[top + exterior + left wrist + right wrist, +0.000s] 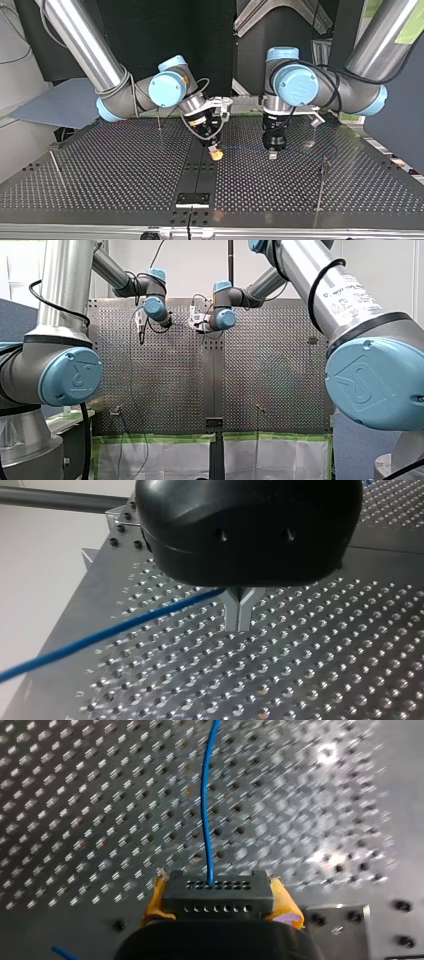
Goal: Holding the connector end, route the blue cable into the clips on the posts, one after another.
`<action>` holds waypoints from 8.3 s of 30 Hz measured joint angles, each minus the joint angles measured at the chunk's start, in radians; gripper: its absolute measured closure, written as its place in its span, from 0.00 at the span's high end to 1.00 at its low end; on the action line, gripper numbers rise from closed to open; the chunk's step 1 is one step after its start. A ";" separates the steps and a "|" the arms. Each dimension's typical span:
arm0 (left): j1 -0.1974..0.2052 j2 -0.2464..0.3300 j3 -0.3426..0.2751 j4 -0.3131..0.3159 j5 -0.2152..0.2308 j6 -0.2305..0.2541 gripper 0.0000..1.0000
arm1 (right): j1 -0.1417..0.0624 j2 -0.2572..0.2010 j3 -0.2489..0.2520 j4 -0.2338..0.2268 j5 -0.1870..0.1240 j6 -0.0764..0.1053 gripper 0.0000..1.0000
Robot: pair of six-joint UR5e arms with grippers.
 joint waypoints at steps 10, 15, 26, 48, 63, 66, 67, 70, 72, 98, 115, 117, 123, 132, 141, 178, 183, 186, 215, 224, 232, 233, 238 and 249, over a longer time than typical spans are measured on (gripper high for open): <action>-0.030 -0.047 -0.001 0.002 -0.024 -0.002 0.00 | -0.026 0.003 0.063 -0.008 0.014 -0.042 0.00; -0.052 -0.075 -0.002 0.019 -0.039 -0.012 0.00 | -0.037 0.009 0.090 -0.028 0.015 -0.050 0.00; -0.114 -0.145 -0.006 0.048 -0.099 -0.005 0.00 | -0.077 0.027 0.201 -0.139 0.016 -0.060 0.00; -0.244 -0.265 -0.100 0.238 -0.167 0.005 0.00 | -0.117 0.037 0.411 -0.306 0.005 -0.075 0.00; -0.305 -0.373 -0.108 0.334 -0.199 -0.011 0.00 | -0.160 0.038 0.568 -0.442 0.010 -0.043 0.00; -0.310 -0.374 -0.113 0.344 -0.200 -0.012 0.00 | -0.167 0.039 0.599 -0.473 0.009 -0.037 0.00; -0.314 -0.374 -0.114 0.345 -0.200 -0.012 0.00 | -0.169 0.039 0.609 -0.483 0.009 -0.038 0.00; -0.323 -0.374 -0.118 0.350 -0.200 -0.016 0.00 | -0.174 0.040 0.642 -0.516 0.011 -0.041 0.00; -0.327 -0.378 -0.121 0.358 -0.200 -0.020 0.00 | -0.176 0.042 0.666 -0.540 0.013 -0.041 0.00; -0.382 -0.636 -0.125 0.575 -0.169 -0.042 0.00 | -0.264 0.132 0.760 -0.727 0.028 -0.069 0.00; -0.414 -0.735 -0.113 0.685 -0.166 -0.080 0.00 | -0.392 0.158 0.870 -0.871 -0.014 -0.053 0.00; -0.421 -0.748 -0.101 0.681 -0.165 -0.083 0.00 | -0.397 0.176 0.871 -0.880 -0.013 -0.057 0.00; -0.454 -0.804 -0.047 0.636 -0.163 -0.097 0.00 | -0.412 0.233 0.871 -0.901 -0.014 -0.070 0.00; -0.533 -0.842 0.054 0.593 -0.229 -0.115 0.00 | -0.438 0.245 0.870 -0.918 -0.019 -0.079 0.00; -0.557 -0.843 0.144 0.593 -0.258 -0.120 0.00 | -0.452 0.245 0.868 -0.941 -0.049 -0.069 0.00; -0.620 -0.991 0.428 0.481 -0.358 -0.117 0.00 | -0.542 0.248 0.856 -0.883 -0.216 -0.158 0.00; -0.619 -1.022 0.452 0.457 -0.344 -0.119 0.00 | -0.583 0.248 0.856 -0.871 -0.263 -0.163 0.00; -0.630 -1.049 0.478 0.441 -0.338 -0.128 0.00 | -0.612 0.248 0.855 -0.869 -0.293 -0.161 0.00; -0.624 -1.116 0.582 0.449 -0.371 -0.118 0.00 | -0.695 0.357 0.721 -0.802 -0.392 -0.209 0.00; -0.621 -1.135 0.603 0.449 -0.358 -0.114 0.00 | -0.702 0.358 0.662 -0.733 -0.482 -0.231 0.00; -0.620 -1.195 0.683 0.430 -0.363 -0.115 0.00 | -0.703 0.358 0.654 -0.722 -0.517 -0.231 0.00; -0.619 -1.197 0.691 0.425 -0.364 -0.115 0.00 | -0.704 0.358 0.654 -0.721 -0.518 -0.229 0.00; -0.611 -1.200 0.726 0.406 -0.370 -0.115 0.00 | -0.709 0.358 0.653 -0.720 -0.516 -0.225 0.00; -0.610 -1.200 0.736 0.399 -0.366 -0.113 0.00 | -0.718 0.358 0.628 -0.721 -0.516 -0.203 0.00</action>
